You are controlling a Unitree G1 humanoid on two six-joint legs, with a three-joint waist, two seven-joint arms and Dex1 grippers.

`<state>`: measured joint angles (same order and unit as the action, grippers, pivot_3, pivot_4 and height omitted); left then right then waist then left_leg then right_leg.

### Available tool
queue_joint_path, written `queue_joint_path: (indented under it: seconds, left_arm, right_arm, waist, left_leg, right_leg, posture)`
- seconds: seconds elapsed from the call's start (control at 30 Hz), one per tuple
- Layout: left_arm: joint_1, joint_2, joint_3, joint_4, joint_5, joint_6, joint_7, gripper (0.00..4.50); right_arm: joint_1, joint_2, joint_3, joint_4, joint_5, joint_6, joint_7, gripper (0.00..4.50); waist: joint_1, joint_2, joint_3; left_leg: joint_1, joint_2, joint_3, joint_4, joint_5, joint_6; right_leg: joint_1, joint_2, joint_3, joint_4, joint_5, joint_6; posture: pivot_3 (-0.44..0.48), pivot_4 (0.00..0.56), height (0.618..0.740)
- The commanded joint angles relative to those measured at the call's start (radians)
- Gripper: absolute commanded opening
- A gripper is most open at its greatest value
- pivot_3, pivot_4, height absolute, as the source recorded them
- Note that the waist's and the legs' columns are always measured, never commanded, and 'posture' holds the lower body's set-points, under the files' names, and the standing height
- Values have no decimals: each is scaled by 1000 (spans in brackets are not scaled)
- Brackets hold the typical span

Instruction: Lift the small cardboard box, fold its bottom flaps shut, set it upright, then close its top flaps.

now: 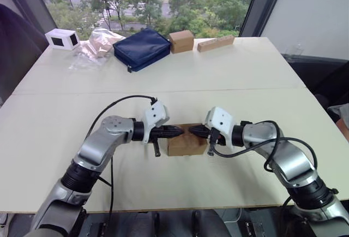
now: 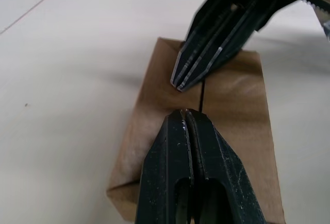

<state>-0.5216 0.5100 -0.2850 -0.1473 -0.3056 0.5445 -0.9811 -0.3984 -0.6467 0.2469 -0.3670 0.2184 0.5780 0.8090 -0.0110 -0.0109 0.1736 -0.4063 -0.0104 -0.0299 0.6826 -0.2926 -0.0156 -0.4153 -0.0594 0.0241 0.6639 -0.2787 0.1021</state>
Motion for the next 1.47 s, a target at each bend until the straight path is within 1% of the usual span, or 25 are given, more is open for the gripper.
queue_joint_path:
  seconds: [0.03,0.17,0.23,0.3,0.37,0.43,0.5,0.57,0.6,0.67,0.73,0.77,0.83,0.9,1.03,1.17,1.23,1.47]
  left_arm:
    - [13,1,-4,7,15,-21,0,49]
    - [33,-19,38,-4,-8,-19,31,49]
    - [47,-43,124,-38,-77,20,73,49]
    - [58,-71,239,-83,-159,79,144,49]
    - [77,-95,334,-116,-170,72,244,49]
    - [95,-74,384,-146,-184,126,289,49]
    - [132,-13,453,-168,-285,227,242,49]
    - [193,42,524,-199,-339,266,223,49]
    - [210,56,541,-209,-352,279,227,49]
    - [284,109,554,-239,-345,273,208,49]
    - [419,168,545,-268,-303,227,159,49]
    - [459,184,539,-275,-291,208,146,49]
    - [553,198,540,-284,-282,174,127,49]
    - [607,192,547,-284,-293,165,124,49]
    - [595,131,581,-289,-361,201,199,49]
    - [652,135,538,-332,-351,190,190,49]
    - [668,130,540,-336,-364,197,195,49]
    - [643,117,557,-311,-400,202,211,49]
  right_arm:
    - [6,6,-9,3,-9,-14,-4,0]
    - [-2,4,-37,-27,10,-10,-4,0]
    - [-12,4,-72,-51,33,-5,-6,0]
    - [-8,8,-135,-71,77,-10,-8,0]
    - [4,29,-217,-85,149,-2,-16,0]
    - [15,61,-305,-92,230,24,-40,0]
    - [36,47,-373,-105,287,69,-40,0]
    - [64,40,-445,-118,349,122,-60,0]
    - [72,42,-467,-121,373,141,-71,0]
    - [104,34,-514,-129,411,177,-90,0]
    - [190,0,-535,-140,404,190,-83,0]
    - [217,-10,-538,-145,402,194,-80,0]
    - [310,-29,-540,-157,398,195,-70,0]
    - [395,-45,-537,-159,383,185,-59,0]
    - [442,-35,-548,-138,381,158,-75,0]
    - [465,-30,-538,-101,362,122,-77,0]
    - [469,-33,-536,-95,362,113,-77,0]
    - [460,-37,-523,-80,352,96,-77,0]
  waist:
    - [0,0,0]
    - [0,0,0]
    - [0,0,0]
    - [0,0,0]
    - [0,0,0]
    - [0,0,0]
    - [-1,0,0]
    - [-1,0,0]
    - [-1,0,0]
    - [-1,0,0]
    - [1,0,0]
    - [1,1,0]
    - [2,1,0]
    - [5,1,0]
    - [4,2,0]
    - [1,2,0]
    - [-1,2,0]
    - [4,2,0]
  left_leg:
    - [0,0,0,0,0,0]
    - [0,0,0,0,0,0]
    - [0,0,0,0,0,0]
    - [0,0,0,0,0,0]
    - [0,1,-1,0,0,0]
    - [0,1,-1,0,0,0]
    - [0,1,-1,0,0,0]
    - [0,1,-1,-1,0,0]
    - [0,1,0,-1,0,0]
    - [0,1,0,-1,0,0]
    - [0,1,0,-1,0,0]
    - [0,1,0,-1,0,0]
    - [3,0,0,-4,-1,0]
    - [3,1,0,-4,-1,1]
    - [4,1,0,-3,-1,0]
    - [5,2,0,-4,-1,1]
    - [5,2,0,-5,-1,1]
    - [9,2,0,-5,-1,1]
  right_leg:
    - [0,0,0,0,0,0]
    - [0,0,0,0,0,0]
    - [0,0,0,0,0,0]
    - [0,-1,0,0,0,0]
    - [0,-1,0,0,0,0]
    - [0,-1,0,0,0,0]
    - [0,-1,0,0,0,0]
    - [0,-1,0,0,0,0]
    - [0,-1,0,0,0,0]
    - [0,-2,0,0,0,0]
    - [0,-3,0,0,0,0]
    - [0,-3,0,0,0,0]
    - [3,-4,1,-4,0,0]
    - [5,-4,1,-6,0,0]
    - [7,-5,1,-8,0,-1]
    - [8,-4,1,-8,0,0]
    - [8,-4,1,-9,0,0]
    - [12,-4,0,-10,0,-1]
  posture:
    - [0,150,740]
    - [0,150,740]
    - [0,150,740]
    - [0,150,740]
    - [0,150,740]
    - [0,150,740]
    - [0,150,740]
    - [0,150,740]
    - [0,150,740]
    - [0,150,740]
    - [0,150,740]
    - [0,150,740]
    - [0,150,740]
    - [0,150,740]
    - [0,150,740]
    - [0,150,740]
    - [0,150,740]
    - [0,150,740]
